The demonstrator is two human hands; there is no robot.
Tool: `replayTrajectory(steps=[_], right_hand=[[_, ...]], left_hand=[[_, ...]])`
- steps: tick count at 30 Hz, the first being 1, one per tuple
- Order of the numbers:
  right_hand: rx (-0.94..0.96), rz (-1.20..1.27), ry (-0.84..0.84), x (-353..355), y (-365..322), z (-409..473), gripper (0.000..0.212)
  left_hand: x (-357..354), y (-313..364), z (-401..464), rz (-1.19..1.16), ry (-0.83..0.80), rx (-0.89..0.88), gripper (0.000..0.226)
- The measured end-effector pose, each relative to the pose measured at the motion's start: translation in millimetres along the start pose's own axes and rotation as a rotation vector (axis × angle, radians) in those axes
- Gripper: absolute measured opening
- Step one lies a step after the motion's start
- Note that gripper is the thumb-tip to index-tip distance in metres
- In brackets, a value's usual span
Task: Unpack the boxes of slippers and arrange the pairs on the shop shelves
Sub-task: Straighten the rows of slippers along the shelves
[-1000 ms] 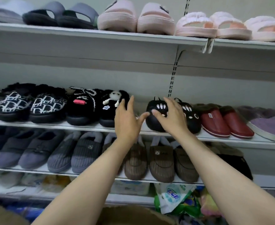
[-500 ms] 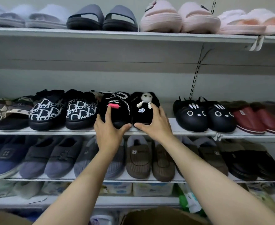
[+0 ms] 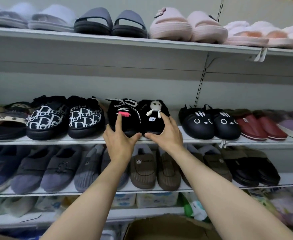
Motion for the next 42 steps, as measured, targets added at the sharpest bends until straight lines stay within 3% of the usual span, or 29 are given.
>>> replayTrajectory(steps=[20,22,26,33,39,42], right_hand=[[-0.005,0.012,-0.031,21.3,41.7,10.6,0.104],[-0.015,-0.014,0.012,27.0,27.9,9.7,0.102],[0.156,-0.032,0.131,18.8,-38.3,5.4,0.089],[0.262,0.060,-0.121,-74.6,-163.6,-22.7,0.081],[0.132,0.022,-0.162,-139.5,-207.6,-34.4,0.088],[0.082,-0.029,-0.106,-155.3,-210.7,-39.9,0.095]], left_hand=[[-32.5,21.6,-13.1,-0.038,-0.029,-0.029,0.101],[-19.0,20.1,-7.6,-0.024,-0.013,-0.046,0.098],[35.5,-4.0,20.2,0.048,0.097,-0.103,0.092],[143.6,-100.7,65.0,0.239,0.188,-0.089,0.087],[181.4,-173.2,90.4,0.176,0.007,-0.018,0.095],[181.6,-187.5,92.9,0.123,-0.052,-0.044,0.101]])
Point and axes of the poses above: each hand's wrist, its own z-axis towards the middle knuckle, its own x-axis out of the back of the hand, y = z × x, the point moved 3 cm from there along z, towards the middle knuckle, and after that the axes turned 4 degrees about -x, right-handed, at the moved point
